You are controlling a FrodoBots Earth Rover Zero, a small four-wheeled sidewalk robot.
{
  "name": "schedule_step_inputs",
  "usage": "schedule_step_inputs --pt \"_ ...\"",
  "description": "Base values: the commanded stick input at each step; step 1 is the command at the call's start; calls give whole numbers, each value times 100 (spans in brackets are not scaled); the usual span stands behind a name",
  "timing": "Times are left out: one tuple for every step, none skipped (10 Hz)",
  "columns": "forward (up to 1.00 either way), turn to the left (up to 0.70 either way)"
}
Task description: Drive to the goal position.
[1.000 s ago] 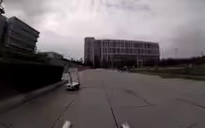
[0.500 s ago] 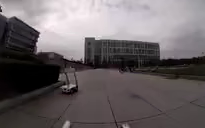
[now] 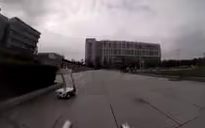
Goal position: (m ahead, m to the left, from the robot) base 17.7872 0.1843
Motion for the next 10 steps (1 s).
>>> schedule_step_inputs --pt "70 -12" --pt "70 0" --pt "70 0" --pt "70 0" --pt "70 0" --pt "70 0" --pt "70 0" --pt "70 0" --pt "70 0" --pt "70 0"
